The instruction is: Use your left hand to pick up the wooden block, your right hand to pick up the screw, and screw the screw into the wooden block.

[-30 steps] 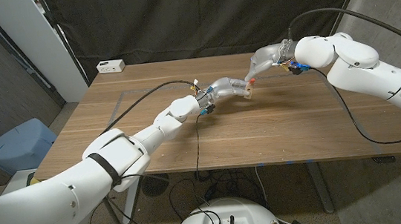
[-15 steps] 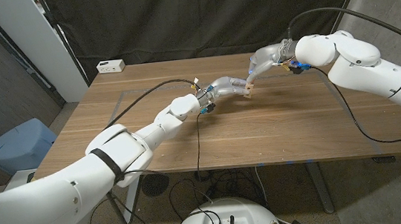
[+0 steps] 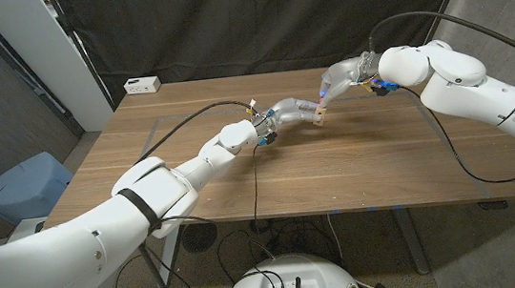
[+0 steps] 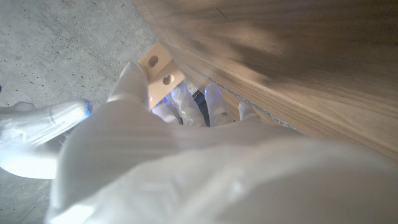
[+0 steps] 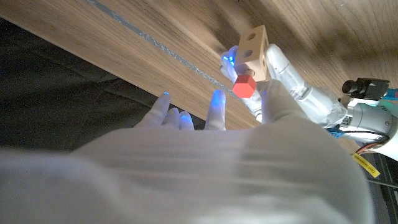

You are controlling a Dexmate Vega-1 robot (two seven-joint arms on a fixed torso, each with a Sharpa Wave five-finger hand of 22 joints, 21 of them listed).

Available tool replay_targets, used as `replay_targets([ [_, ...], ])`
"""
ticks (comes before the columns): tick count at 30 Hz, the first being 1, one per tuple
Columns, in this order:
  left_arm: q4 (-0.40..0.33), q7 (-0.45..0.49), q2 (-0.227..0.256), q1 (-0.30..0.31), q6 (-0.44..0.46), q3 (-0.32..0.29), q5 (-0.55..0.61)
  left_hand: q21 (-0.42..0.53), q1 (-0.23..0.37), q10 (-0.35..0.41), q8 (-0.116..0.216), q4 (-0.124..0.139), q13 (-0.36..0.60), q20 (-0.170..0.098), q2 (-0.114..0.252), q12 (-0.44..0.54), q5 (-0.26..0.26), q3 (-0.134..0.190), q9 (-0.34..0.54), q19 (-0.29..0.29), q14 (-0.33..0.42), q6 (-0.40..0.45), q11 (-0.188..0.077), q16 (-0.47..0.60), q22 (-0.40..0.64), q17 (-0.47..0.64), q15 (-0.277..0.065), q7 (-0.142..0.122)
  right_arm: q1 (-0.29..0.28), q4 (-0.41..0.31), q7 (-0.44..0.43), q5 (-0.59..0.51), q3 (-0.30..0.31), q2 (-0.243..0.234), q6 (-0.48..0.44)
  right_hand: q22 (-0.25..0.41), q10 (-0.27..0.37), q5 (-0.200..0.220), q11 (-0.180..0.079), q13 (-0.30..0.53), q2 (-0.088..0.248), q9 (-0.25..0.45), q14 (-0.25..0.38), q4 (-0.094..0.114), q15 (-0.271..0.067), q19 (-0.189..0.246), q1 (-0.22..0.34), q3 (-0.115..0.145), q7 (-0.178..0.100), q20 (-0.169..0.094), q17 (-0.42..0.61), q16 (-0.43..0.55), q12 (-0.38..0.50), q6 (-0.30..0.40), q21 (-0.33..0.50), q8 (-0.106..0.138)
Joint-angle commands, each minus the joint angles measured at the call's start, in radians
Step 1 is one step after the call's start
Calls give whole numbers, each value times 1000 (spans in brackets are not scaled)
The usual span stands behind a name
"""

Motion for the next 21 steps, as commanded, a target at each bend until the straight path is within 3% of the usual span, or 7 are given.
replay_targets([
  [1, 5, -1, -4, -5, 3, 5, -1, 3, 3, -2, 8, 3, 1, 1, 9, 1, 4, 1, 4, -1, 1, 10, -1, 2, 6, 1, -3, -3, -17, 9, -30, -10, 7, 2, 1, 2, 4, -4, -11, 3, -2, 2, 10, 0, -10, 11, 30, 14, -9, -1, -1, 7, 9, 32, 11, 14],
  [21, 2, -5, -2, 0, 4, 5, -3, 3, 2, -3, 8, 3, 1, 0, 10, 1, 4, 1, 4, 0, 2, 11, -1, 2, 6, 1, -4, -1, -35, 9, -65, -23, 12, 8, -10, 3, 59, -5, -33, 4, -20, 5, 50, 11, -36, 53, 100, 42, -38, -21, -4, 19, 28, 184, 20, 63],
])
